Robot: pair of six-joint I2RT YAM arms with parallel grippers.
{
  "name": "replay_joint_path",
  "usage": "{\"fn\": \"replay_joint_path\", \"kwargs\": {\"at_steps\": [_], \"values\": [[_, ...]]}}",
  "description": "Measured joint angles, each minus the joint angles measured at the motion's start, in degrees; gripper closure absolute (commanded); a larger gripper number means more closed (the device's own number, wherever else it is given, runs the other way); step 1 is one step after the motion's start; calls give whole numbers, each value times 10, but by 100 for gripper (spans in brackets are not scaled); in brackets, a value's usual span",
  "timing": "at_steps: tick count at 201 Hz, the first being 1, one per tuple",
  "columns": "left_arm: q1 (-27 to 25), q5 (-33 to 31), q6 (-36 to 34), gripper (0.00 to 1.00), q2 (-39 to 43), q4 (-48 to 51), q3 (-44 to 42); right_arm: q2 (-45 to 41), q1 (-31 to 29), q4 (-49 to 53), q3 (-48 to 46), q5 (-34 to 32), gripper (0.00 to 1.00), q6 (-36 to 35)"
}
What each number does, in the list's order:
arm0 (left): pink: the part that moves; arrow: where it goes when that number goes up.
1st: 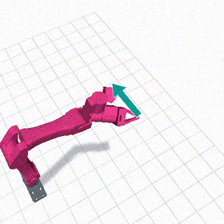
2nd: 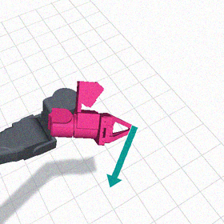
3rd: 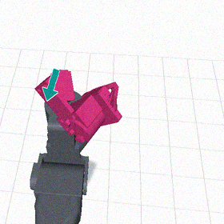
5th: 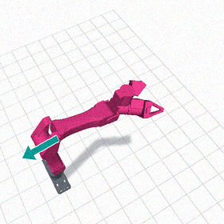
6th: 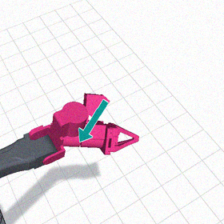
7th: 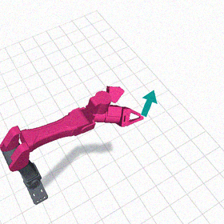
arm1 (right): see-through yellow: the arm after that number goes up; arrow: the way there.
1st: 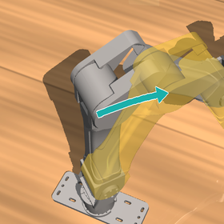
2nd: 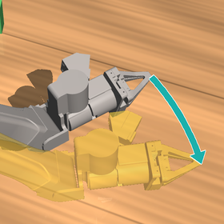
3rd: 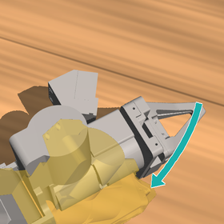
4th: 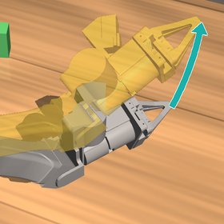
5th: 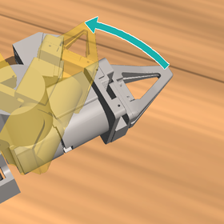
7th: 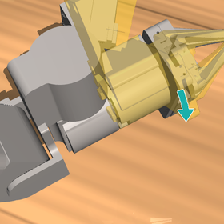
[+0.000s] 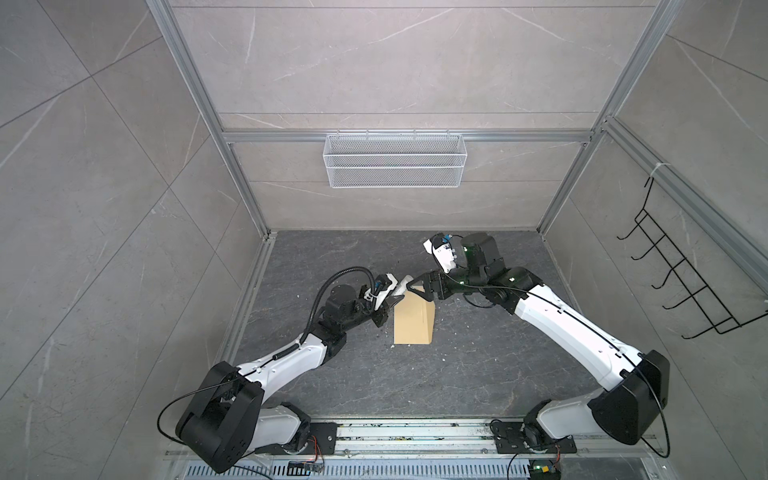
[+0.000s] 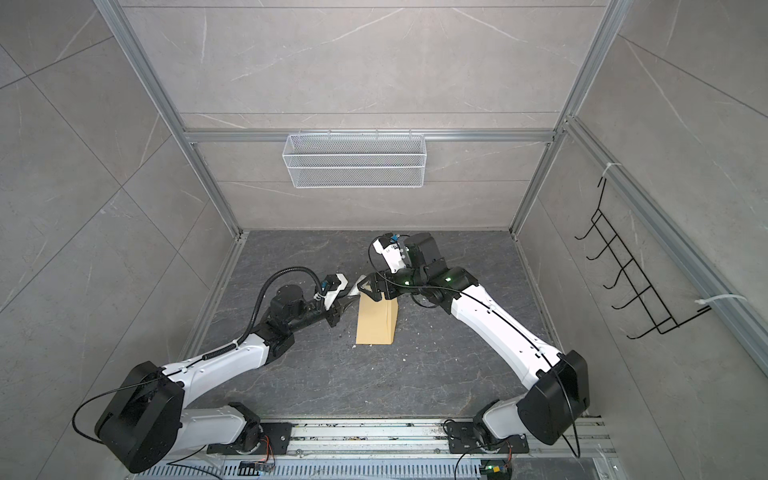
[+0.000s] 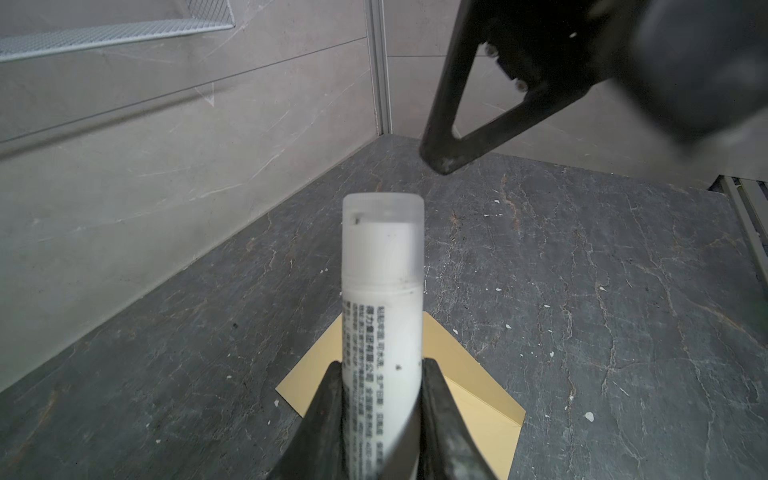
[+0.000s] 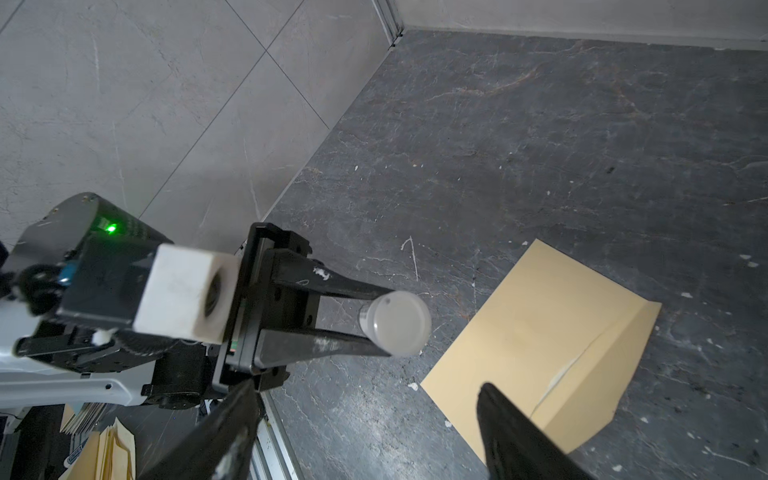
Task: Place the letter into the envelope and seal it
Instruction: 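Bring the glue stick toward the right gripper and grasp its cap with the right gripper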
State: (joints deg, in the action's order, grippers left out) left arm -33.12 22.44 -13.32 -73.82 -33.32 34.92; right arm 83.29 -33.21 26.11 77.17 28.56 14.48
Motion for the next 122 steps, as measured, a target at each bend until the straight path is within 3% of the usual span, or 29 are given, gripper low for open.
{"fn": "replay_joint_path", "kwargs": {"at_steps": [30, 77, 122], "values": [[-2, 13, -18, 100, 2, -12, -12, 22, -2, 4, 13, 0, 41, 4], [-4, 22, -30, 100, 3, -24, -20, 48, -6, 10, 30, 9, 51, 14], [-4, 22, -37, 100, 4, -27, -21, 64, -10, 14, 39, 12, 75, 14]]}}
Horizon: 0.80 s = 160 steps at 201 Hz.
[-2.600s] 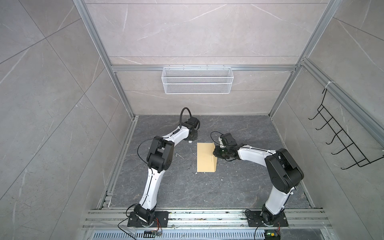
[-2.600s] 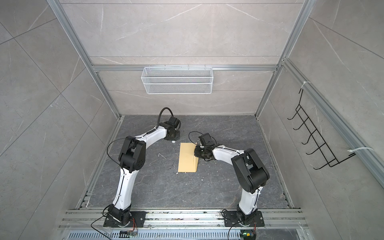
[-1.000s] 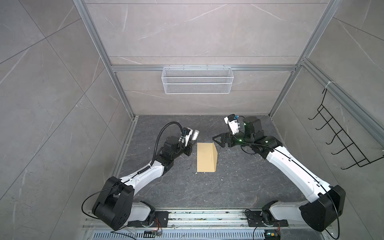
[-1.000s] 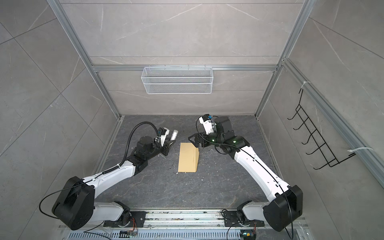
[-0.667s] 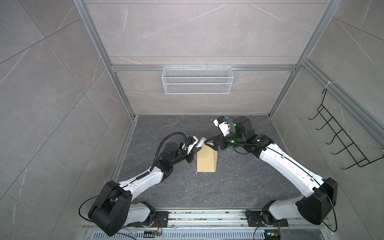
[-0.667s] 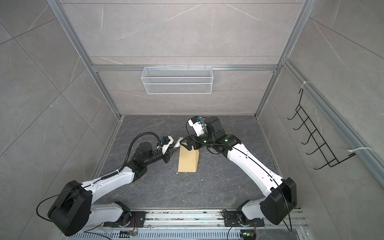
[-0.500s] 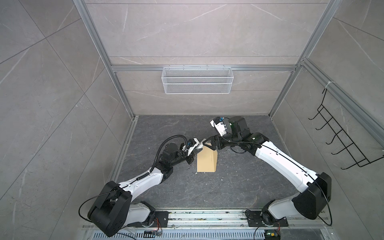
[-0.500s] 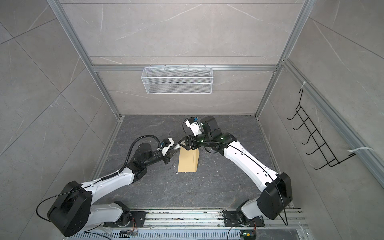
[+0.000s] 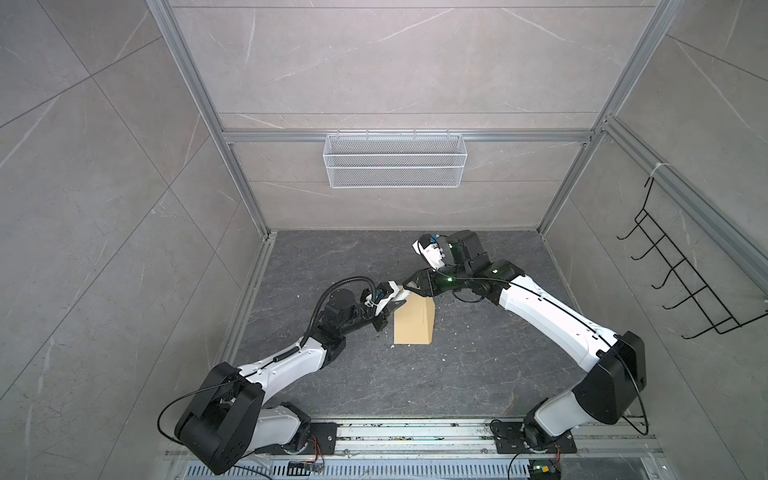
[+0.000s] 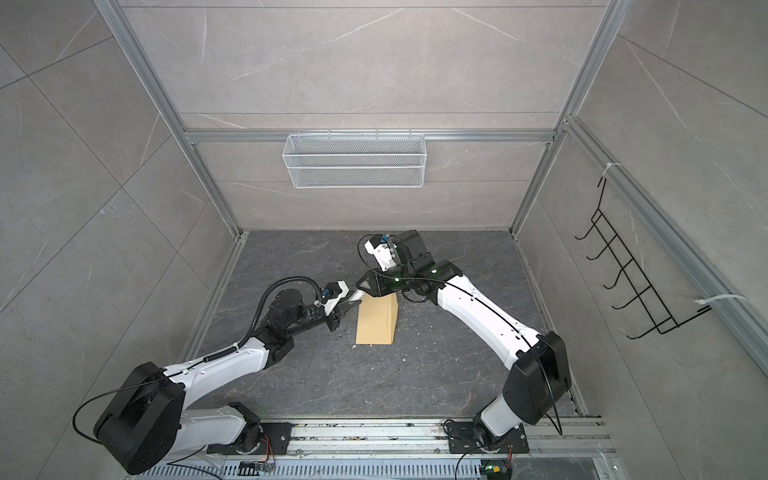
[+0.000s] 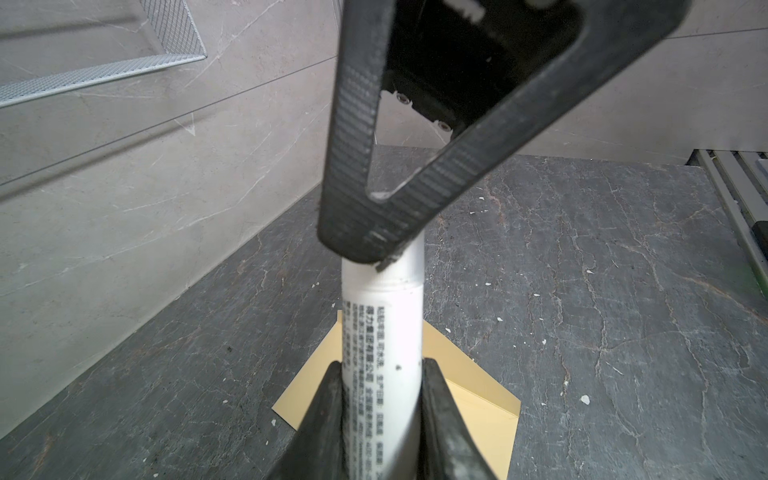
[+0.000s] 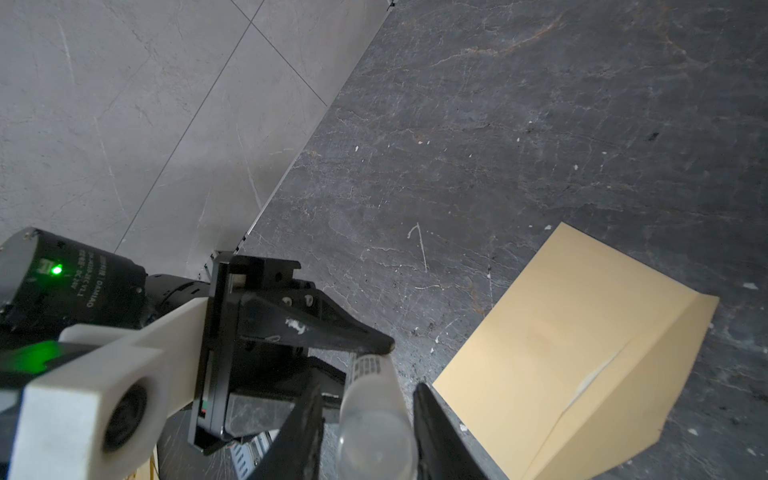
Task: Place the letter into the envelope and seal it
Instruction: 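Bring the glue stick toward the right gripper and grasp its cap with the right gripper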
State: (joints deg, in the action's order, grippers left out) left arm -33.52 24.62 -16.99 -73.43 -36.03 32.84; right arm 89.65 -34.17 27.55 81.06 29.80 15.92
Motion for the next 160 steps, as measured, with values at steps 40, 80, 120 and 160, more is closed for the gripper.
{"fn": "replay_joint_path", "kwargs": {"at_steps": [40, 80, 120, 160], "values": [[0, 0, -2, 100, 0, 5, 0, 4, 0, 2, 1, 0, 96, 3], [0, 0, 4, 68, 0, 5, 0, 4, 0, 1, 1, 0, 100, 3], [0, 6, 15, 57, -1, 8, 13, 4, -1, 1, 1, 1, 100, 3], [0, 12, 17, 59, -7, 6, 26, 4, -4, 1, 1, 1, 100, 3]]}}
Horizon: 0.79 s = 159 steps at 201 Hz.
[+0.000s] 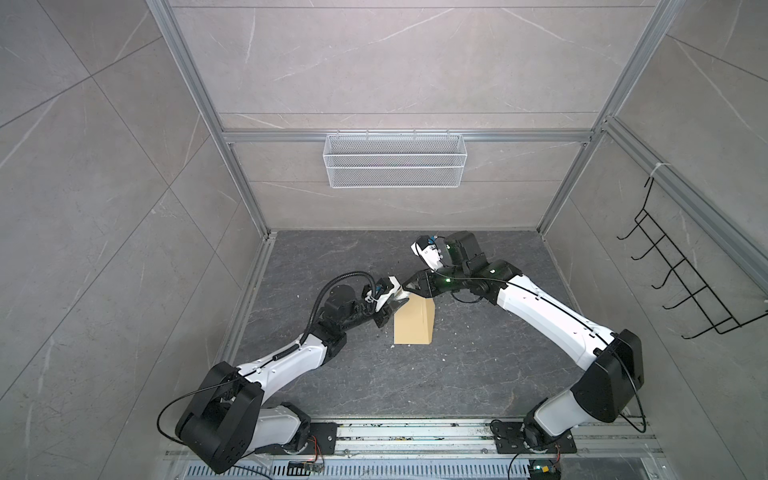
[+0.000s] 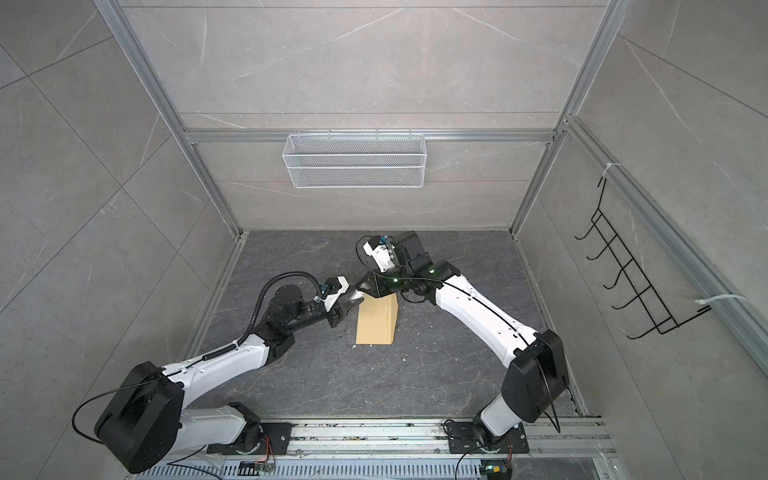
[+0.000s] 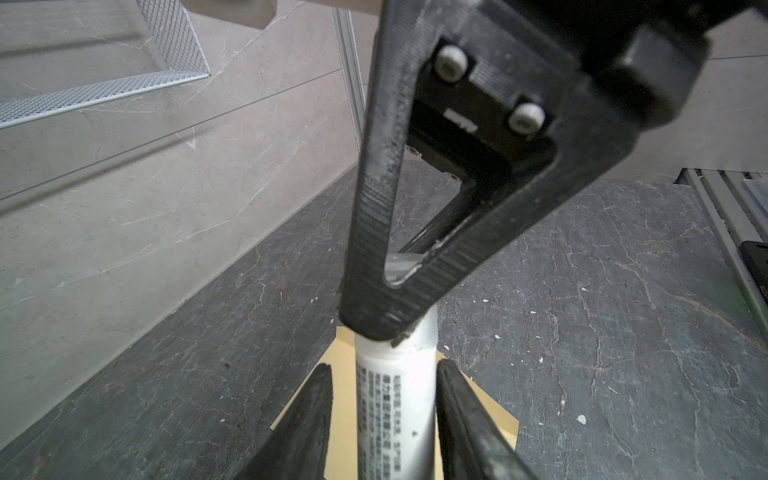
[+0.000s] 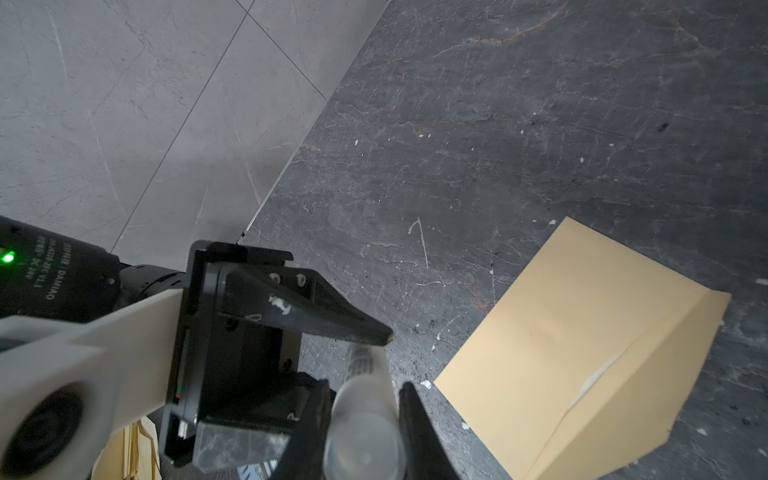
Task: Place the letter into the envelope and seal it
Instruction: 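Bring the glue stick toward the right gripper and grasp its cap with the right gripper, then pull the cap off the glue stick with the right gripper, moving it away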
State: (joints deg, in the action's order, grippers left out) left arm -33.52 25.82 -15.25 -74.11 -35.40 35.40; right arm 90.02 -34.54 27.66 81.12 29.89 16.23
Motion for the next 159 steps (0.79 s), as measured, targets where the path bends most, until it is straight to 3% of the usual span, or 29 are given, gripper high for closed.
{"fn": "replay_joint_path", "kwargs": {"at_steps": [53, 83, 159], "values": [[0, 13, 1, 75, -6, 8, 4, 0, -1, 0, 0, 0, 100, 0], [0, 18, 0, 100, -8, 12, 6, 0, -1, 0, 0, -1, 100, 0], [0, 26, -3, 100, -13, 30, 12, 0, -4, 12, 0, -18, 100, -19]]}}
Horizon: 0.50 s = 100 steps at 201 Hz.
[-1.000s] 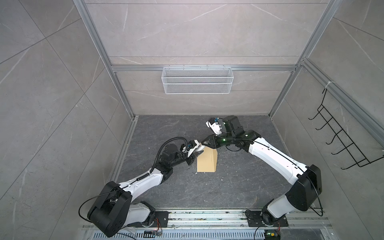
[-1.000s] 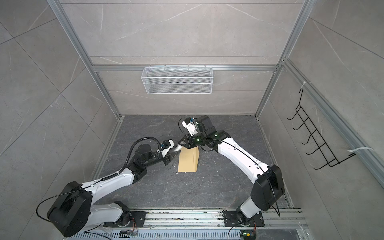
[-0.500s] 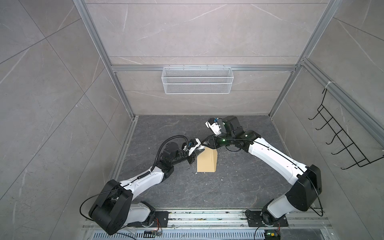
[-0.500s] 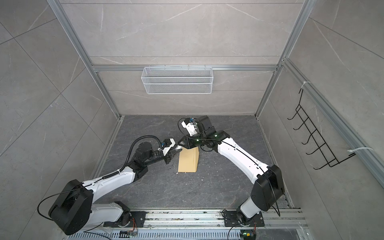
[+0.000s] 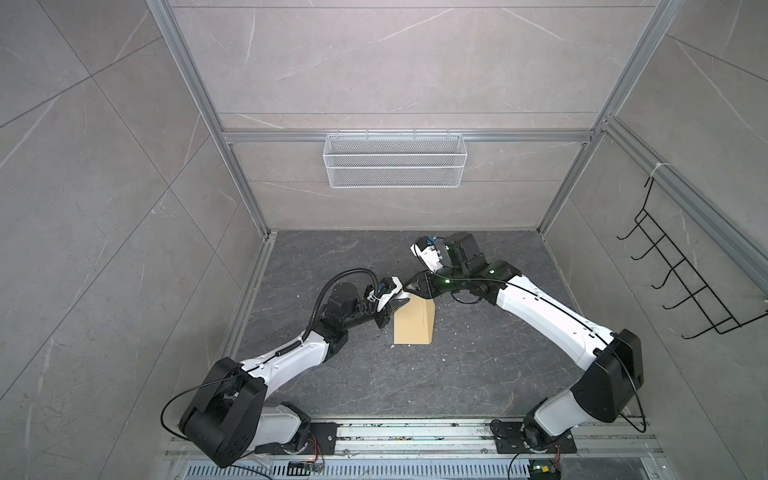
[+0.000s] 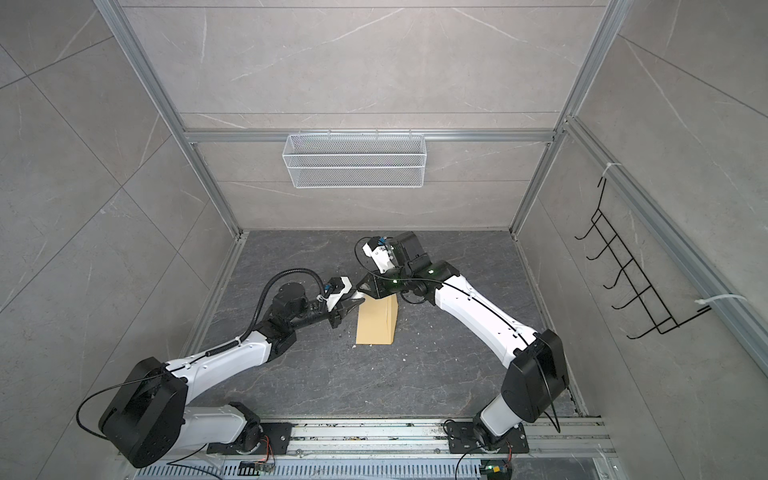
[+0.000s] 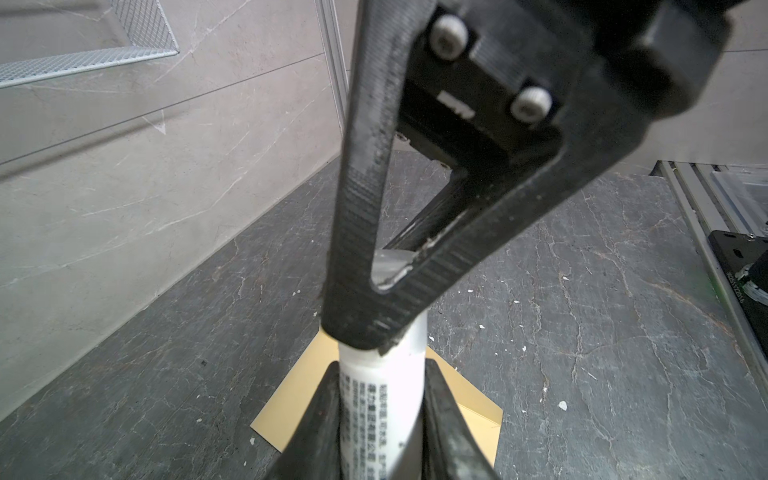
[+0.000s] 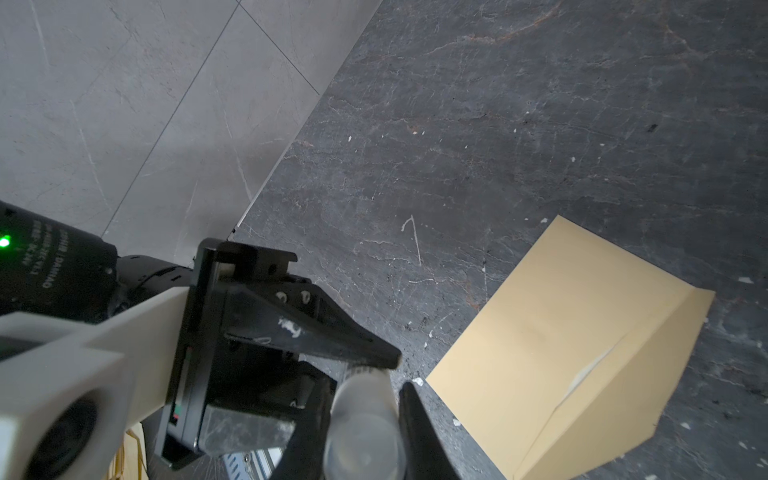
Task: Place the letter into the envelope and seal it
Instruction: 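Pull the cap off the glue stick with the right gripper, moving it away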
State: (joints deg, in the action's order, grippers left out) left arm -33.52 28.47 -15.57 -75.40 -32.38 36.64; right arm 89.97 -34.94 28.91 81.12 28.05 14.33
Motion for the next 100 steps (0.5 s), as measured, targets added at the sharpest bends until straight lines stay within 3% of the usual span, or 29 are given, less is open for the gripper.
{"fn": "replay_joint_path", "kwargs": {"at_steps": [100], "values": [[-5, 16, -3, 100, -9, 11, 0, -43, 21, 35, 0, -24, 100, -42]]}}
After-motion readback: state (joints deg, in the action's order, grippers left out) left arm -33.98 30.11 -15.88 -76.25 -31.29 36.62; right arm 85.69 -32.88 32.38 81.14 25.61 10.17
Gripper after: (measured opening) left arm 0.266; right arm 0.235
